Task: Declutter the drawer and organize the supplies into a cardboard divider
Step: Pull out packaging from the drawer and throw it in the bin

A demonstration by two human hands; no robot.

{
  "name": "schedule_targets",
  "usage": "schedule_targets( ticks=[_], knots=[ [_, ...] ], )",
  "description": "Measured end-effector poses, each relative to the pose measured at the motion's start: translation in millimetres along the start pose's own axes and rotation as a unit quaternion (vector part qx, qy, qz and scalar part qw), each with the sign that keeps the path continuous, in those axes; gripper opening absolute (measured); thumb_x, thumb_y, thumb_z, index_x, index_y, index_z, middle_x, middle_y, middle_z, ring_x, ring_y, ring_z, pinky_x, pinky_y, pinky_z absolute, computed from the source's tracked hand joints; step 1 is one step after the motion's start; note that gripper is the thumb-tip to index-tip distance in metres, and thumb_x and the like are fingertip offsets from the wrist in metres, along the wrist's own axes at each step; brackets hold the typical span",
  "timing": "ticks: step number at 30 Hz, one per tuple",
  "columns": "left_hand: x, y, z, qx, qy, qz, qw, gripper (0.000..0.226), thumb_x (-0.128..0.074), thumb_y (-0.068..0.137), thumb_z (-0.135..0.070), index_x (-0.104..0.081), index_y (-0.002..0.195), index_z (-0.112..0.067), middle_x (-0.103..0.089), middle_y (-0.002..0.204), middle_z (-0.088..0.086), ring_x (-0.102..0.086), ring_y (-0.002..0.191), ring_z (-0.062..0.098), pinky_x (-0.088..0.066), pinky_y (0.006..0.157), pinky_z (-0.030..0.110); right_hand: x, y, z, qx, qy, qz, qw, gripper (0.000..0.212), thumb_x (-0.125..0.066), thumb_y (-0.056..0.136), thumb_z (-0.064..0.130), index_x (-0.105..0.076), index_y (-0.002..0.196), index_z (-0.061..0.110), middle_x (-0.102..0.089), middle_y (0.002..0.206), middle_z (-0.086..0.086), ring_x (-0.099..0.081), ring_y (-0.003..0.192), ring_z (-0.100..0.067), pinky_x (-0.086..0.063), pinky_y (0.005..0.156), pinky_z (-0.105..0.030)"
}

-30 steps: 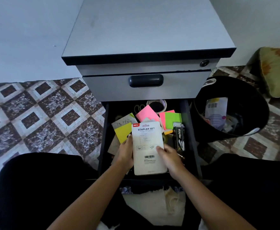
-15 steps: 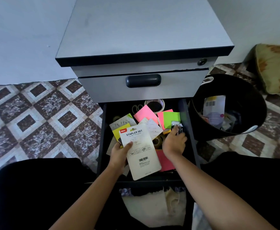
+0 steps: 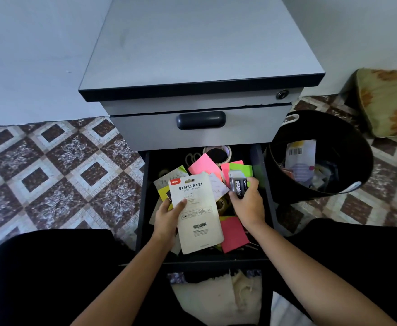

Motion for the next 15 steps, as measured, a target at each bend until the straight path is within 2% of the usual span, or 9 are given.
schedule_targets(
  ticks=[2, 5, 7, 11, 13, 15],
  knots=[
    [-4.6, 0.4, -2.6, -0.004, 0.008, 0.002, 1.0, 0.016, -0.059, 0.09, -0.011, -0.06, 0.106, -0.017, -0.071, 0.099, 0.006, -0.07, 0.083, 0.024, -0.056, 0.072, 0.042, 15.8, -8.9, 13.6, 0.018, 0.111, 0.007, 0.994, 0.046, -0.067, 0.084, 0.022, -0.042, 0.122, 0.015, -0.062, 0.097, -0.002, -0.062, 0.084, -0.02, -0.053, 0.068, -0.033],
    [-20.7, -0.2, -6.3, -0.018, 0.027, 0.012, 0.999, 0.023, -0.062, 0.088, -0.014, -0.056, 0.111, -0.014, -0.07, 0.102, 0.01, -0.069, 0.081, 0.025, -0.056, 0.077, 0.046, 30.3, -26.0, 26.4, 0.04, 0.188, 0.039, 0.981, 0.039, -0.071, 0.082, 0.023, -0.047, 0.112, 0.026, -0.055, 0.087, 0.019, -0.056, 0.078, 0.003, -0.042, 0.063, -0.006],
    [-39.2, -4.0, -10.3, -0.028, 0.019, 0.024, 0.999, 0.036, -0.063, 0.088, -0.013, -0.047, 0.12, -0.013, -0.07, 0.099, 0.009, -0.069, 0.077, 0.022, -0.058, 0.072, 0.042, 34.2, -35.3, 25.7, 0.044, 0.215, 0.042, 0.975, 0.037, -0.07, 0.082, 0.024, -0.05, 0.113, 0.028, -0.056, 0.091, 0.021, -0.056, 0.084, 0.006, -0.043, 0.069, -0.006],
    [-81.3, -9.8, -15.9, -0.073, 0.023, 0.077, 0.994, 0.048, -0.061, 0.089, -0.009, -0.038, 0.127, -0.027, -0.067, 0.105, 0.006, -0.067, 0.089, 0.025, -0.055, 0.078, 0.042, 50.5, -36.7, 18.5, 0.037, 0.221, -0.021, 0.974, 0.046, -0.065, 0.086, 0.026, -0.049, 0.13, 0.023, -0.049, 0.115, 0.005, -0.05, 0.106, -0.008, -0.04, 0.088, -0.018],
    [-104.7, -10.4, -17.2, -0.092, 0.05, 0.106, 0.989, 0.049, -0.061, 0.089, -0.008, -0.039, 0.127, -0.03, -0.068, 0.104, 0.005, -0.067, 0.088, 0.024, -0.056, 0.075, 0.039, 66.3, -31.6, 13.8, 0.03, 0.257, -0.038, 0.965, 0.045, -0.064, 0.088, 0.023, -0.049, 0.13, 0.023, -0.052, 0.114, 0.007, -0.053, 0.107, -0.006, -0.04, 0.084, -0.009],
    [-130.7, -11.7, -19.1, -0.08, 0.07, 0.128, 0.986, 0.043, -0.059, 0.09, -0.009, -0.04, 0.124, -0.027, -0.068, 0.098, 0.008, -0.067, 0.079, 0.021, -0.057, 0.071, 0.038, 83.2, -24.2, 9.1, 0.029, 0.277, -0.051, 0.959, 0.043, -0.062, 0.089, 0.018, -0.049, 0.13, 0.02, -0.054, 0.107, 0.016, -0.055, 0.097, 0.004, -0.04, 0.07, 0.002]
  ],
)
Point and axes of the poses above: each hand's wrist, its own y-axis towards the middle knuckle, its own x-axis out of the back of the hand, z = x × y, the point moved 1 cm from there along y, towards the middle knuckle
